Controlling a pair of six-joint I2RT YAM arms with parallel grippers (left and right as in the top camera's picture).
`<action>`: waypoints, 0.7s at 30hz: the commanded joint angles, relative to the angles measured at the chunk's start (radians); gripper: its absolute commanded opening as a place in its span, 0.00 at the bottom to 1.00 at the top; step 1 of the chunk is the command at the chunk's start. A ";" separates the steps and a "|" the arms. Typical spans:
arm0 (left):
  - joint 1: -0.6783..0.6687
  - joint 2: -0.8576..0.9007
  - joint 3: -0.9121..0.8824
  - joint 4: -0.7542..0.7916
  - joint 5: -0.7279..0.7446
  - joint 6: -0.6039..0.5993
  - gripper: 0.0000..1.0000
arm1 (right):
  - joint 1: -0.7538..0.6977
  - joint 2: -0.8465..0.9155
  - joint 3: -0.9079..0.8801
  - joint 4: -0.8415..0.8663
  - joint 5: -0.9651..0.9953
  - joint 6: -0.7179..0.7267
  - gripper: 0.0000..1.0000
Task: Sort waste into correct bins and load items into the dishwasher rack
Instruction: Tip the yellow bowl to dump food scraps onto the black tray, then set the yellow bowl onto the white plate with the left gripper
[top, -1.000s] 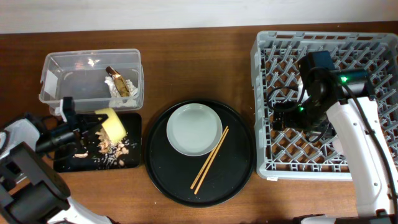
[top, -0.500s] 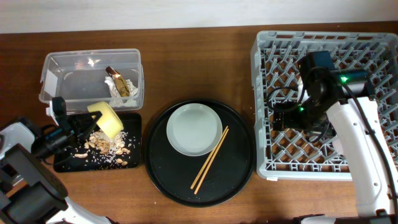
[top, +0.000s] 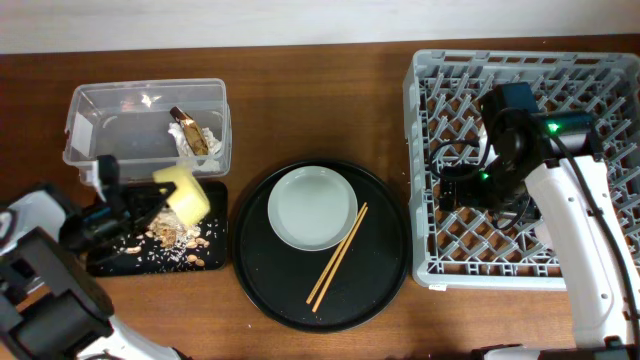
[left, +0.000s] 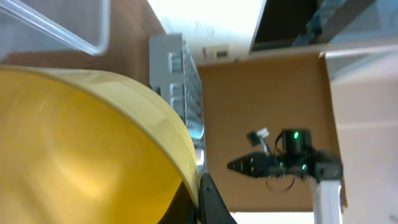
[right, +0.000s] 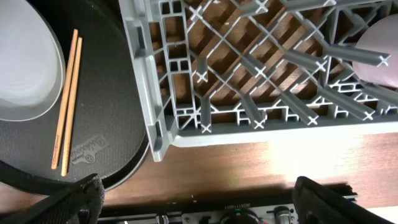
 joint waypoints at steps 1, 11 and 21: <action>-0.111 -0.068 0.043 0.002 -0.062 0.059 0.00 | -0.001 0.002 -0.006 -0.003 0.016 0.000 0.98; -0.642 -0.077 0.336 0.330 -0.739 -0.637 0.00 | -0.001 0.002 -0.006 -0.003 0.016 0.000 0.98; -1.123 -0.033 0.336 0.563 -1.184 -0.906 0.00 | -0.001 0.002 -0.006 -0.004 0.016 0.001 0.98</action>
